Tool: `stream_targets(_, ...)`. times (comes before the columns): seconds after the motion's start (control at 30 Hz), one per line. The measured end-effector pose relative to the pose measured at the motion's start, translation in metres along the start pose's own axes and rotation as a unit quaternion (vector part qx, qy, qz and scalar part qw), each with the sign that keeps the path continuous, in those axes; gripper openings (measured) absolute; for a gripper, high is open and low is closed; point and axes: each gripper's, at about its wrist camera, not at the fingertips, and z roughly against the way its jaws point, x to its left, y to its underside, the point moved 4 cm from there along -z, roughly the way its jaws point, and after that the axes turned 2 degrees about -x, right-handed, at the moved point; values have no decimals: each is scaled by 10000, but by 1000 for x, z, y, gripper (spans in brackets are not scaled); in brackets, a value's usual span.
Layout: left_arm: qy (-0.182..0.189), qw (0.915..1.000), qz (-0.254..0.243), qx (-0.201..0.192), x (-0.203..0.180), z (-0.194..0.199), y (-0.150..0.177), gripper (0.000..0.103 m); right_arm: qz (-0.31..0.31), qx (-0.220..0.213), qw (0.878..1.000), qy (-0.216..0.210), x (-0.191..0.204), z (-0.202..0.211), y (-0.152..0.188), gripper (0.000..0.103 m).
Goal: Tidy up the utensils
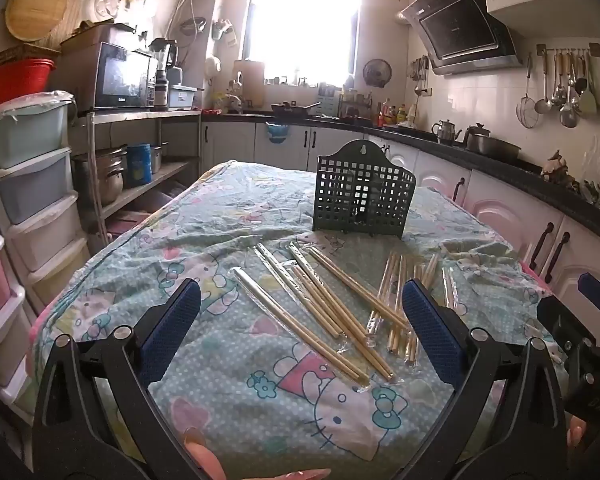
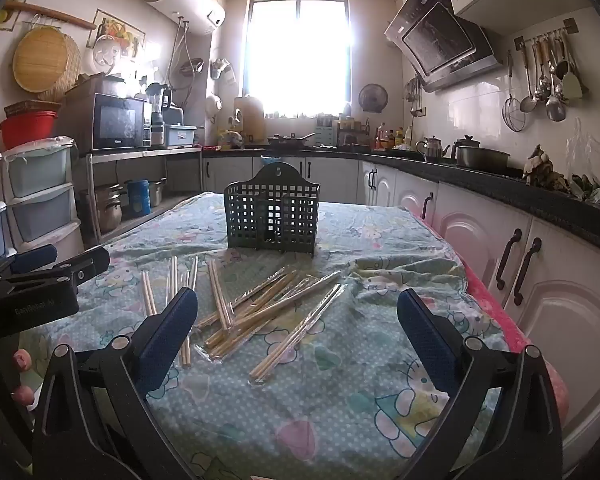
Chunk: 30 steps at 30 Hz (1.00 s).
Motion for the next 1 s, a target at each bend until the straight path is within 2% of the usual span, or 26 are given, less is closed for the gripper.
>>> stream_targets(1.0,-44,10000,-37,2,7,0,3,93,-27,3,10000,-23,2,1,-6,97)
